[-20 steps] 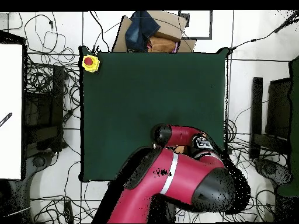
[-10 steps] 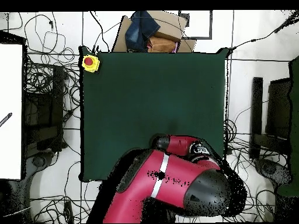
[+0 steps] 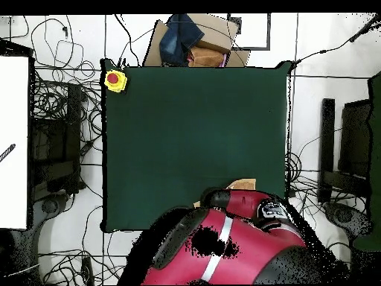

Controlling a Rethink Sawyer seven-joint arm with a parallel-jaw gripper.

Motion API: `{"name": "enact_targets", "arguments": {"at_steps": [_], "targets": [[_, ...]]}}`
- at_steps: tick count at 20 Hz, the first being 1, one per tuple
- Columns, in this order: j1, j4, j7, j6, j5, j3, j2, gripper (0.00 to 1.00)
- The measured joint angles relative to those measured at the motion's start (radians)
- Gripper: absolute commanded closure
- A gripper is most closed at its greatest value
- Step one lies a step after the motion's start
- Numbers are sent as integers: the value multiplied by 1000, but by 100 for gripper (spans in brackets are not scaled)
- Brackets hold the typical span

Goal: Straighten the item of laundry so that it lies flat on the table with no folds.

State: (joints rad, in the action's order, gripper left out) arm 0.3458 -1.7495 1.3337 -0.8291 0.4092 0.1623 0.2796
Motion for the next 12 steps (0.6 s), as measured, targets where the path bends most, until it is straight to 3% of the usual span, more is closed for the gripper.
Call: {"name": "enact_targets", "arguments": {"at_steps": [5,12], "targets": [[51,-17,0,1,26,8,32,0],[111,-17,0,30,41,8,10,0]]}}
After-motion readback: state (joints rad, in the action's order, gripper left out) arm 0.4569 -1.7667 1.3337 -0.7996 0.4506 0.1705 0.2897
